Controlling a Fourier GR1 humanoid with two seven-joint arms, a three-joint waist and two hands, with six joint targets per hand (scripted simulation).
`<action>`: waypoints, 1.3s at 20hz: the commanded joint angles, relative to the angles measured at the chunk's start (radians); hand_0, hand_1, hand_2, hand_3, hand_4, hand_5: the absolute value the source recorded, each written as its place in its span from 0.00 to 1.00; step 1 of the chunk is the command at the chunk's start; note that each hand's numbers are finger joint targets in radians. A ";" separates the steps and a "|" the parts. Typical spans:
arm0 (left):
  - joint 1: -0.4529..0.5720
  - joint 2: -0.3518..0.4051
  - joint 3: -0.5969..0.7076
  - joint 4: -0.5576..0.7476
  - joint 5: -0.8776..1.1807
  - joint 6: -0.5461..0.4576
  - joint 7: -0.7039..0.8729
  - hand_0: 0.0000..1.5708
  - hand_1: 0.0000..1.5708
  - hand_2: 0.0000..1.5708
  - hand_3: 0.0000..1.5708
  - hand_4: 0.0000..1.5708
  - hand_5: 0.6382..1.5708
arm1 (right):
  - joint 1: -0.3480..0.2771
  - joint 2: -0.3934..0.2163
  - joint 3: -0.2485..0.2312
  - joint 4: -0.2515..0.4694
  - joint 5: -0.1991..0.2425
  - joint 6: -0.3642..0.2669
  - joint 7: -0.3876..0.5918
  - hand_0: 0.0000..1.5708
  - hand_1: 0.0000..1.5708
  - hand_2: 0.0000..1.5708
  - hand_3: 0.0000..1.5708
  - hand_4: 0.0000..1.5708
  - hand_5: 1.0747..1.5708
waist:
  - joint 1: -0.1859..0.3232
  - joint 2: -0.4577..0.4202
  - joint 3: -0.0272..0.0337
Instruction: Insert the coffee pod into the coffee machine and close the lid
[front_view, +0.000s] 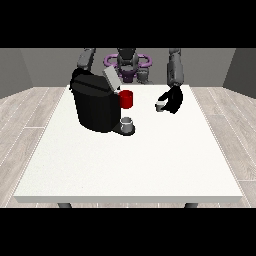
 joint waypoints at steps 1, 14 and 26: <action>-0.023 0.000 -0.022 -0.026 -0.017 -0.054 -0.034 0.84 0.84 0.91 0.90 0.35 1.00 | -0.037 -0.037 -0.056 0.070 -0.041 0.030 -0.004 0.00 0.00 0.00 0.00 0.28 1.00 | 0.035 -0.016 -0.0002; -0.177 0.021 -0.007 -0.124 0.035 -0.289 -0.017 0.79 0.79 0.84 0.82 0.36 1.00 | 0.037 0.003 0.006 0.084 -0.010 0.017 -0.013 0.00 0.00 0.00 0.00 0.31 1.00 | 0.002 -0.134 -0.0002; -0.385 0.130 0.087 -0.098 0.024 -0.280 0.029 0.64 0.64 0.76 0.78 0.35 1.00 | -0.079 -0.010 0.018 -0.004 -0.023 0.030 0.044 0.00 0.00 0.00 0.00 0.31 1.00 | -0.100 -0.015 -0.0003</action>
